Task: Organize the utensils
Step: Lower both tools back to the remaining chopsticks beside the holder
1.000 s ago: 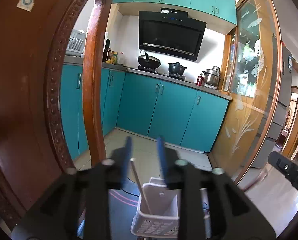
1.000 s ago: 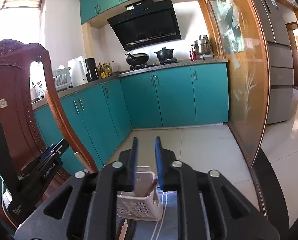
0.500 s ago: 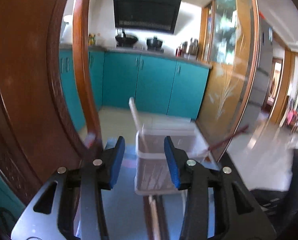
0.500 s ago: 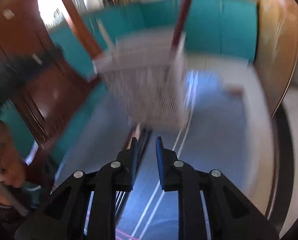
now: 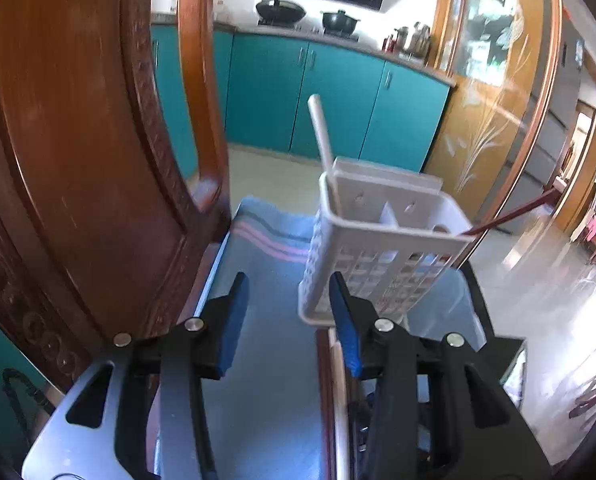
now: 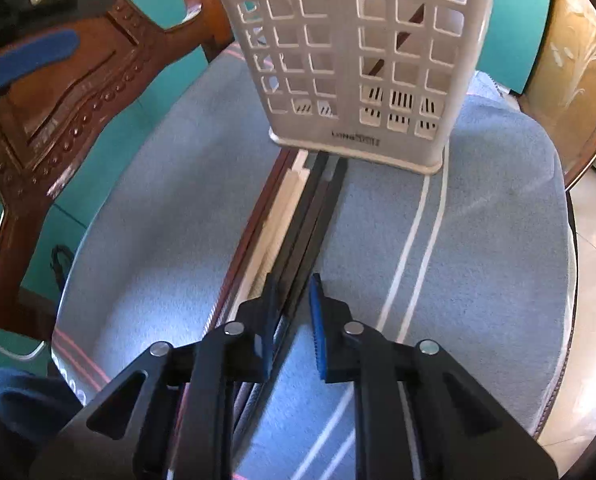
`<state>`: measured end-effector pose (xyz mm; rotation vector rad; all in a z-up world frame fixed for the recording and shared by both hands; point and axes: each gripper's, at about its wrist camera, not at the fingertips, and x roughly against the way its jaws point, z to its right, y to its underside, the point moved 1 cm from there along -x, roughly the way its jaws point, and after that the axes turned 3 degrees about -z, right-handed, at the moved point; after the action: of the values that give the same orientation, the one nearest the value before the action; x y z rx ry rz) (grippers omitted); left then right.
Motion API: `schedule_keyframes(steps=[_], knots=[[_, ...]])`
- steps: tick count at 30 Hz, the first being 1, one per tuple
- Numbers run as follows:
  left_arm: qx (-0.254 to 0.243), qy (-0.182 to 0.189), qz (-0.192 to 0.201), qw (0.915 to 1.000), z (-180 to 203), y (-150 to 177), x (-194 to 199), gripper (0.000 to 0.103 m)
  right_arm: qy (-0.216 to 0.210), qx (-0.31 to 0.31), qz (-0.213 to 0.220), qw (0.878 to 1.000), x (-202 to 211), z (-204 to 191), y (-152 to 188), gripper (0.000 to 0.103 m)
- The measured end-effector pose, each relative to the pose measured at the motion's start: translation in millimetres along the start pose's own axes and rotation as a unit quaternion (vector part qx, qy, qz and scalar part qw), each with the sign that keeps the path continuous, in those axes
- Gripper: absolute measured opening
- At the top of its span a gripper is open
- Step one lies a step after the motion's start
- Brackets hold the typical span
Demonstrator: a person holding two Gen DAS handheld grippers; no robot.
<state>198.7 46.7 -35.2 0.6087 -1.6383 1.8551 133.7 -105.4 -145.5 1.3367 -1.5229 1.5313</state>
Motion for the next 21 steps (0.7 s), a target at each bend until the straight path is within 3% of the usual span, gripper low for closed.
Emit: schedule_keyframes(steps=[9, 15, 21], knots=[[0.004, 0.014, -0.116, 0.9932, -7.7, 24.3, -43.3, 0.045, -0.002, -0.032, -0.032, 0.999, 20.8, 47.6, 8.0, 0.015], [0.009, 0.056, -0.217, 0.9746, 3.8, 57.5, -87.0, 0.044, -0.008, -0.078, -0.011, 0.997, 41.1, 81.0, 11.5, 0.016], [-0.008, 0.060, -0.255, 0.9652, 19.5, 76.9, -105.4, 0.047, -0.003, -0.088, -0.014, 0.996, 39.0, 89.9, 12.3, 0.016]])
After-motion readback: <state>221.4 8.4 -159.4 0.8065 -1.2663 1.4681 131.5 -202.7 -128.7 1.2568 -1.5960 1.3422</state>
